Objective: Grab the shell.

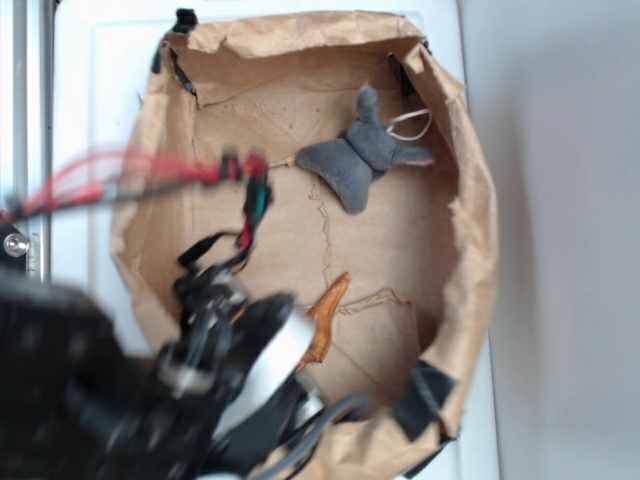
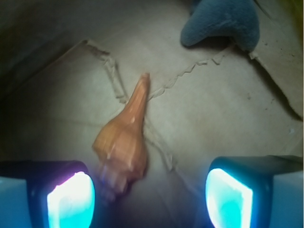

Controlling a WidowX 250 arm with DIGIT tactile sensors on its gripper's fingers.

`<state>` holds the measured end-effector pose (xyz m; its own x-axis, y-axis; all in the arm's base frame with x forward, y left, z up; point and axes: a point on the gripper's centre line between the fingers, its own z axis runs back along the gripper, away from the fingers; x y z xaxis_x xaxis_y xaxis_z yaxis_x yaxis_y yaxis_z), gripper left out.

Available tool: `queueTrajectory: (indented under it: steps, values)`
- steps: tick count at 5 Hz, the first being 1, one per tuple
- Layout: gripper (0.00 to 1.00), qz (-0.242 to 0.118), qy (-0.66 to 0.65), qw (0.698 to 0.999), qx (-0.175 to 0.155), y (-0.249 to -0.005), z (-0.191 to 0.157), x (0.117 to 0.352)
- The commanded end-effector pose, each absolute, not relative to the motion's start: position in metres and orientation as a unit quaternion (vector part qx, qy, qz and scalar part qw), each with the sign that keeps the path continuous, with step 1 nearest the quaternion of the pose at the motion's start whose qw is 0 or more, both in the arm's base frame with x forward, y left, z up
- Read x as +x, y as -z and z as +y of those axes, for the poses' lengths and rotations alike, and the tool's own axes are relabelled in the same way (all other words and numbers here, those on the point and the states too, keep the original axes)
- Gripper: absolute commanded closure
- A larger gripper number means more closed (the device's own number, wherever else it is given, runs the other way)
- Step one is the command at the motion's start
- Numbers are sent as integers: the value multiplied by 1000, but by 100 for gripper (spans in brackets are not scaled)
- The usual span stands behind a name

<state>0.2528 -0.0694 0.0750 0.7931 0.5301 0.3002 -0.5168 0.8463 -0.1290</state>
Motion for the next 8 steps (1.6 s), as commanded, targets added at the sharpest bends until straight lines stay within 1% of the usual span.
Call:
queueTrajectory:
  steps: [1,2,4,5,6,7,8]
  values:
    - [0,-154,-282,947,-24,-79,-76,272]
    - [0,-150,-282,947,-19,-80,-77,269]
    - [0,-152,-304,940,-7,-84,-63,274]
    - [100,-169,-304,938,-4,-80,-71,280]
    - [100,-171,-303,938,-6,-79,-74,284]
    - [63,-182,-294,938,-13,-78,-73,286]
    - [0,-182,-294,938,-13,-78,-73,286]
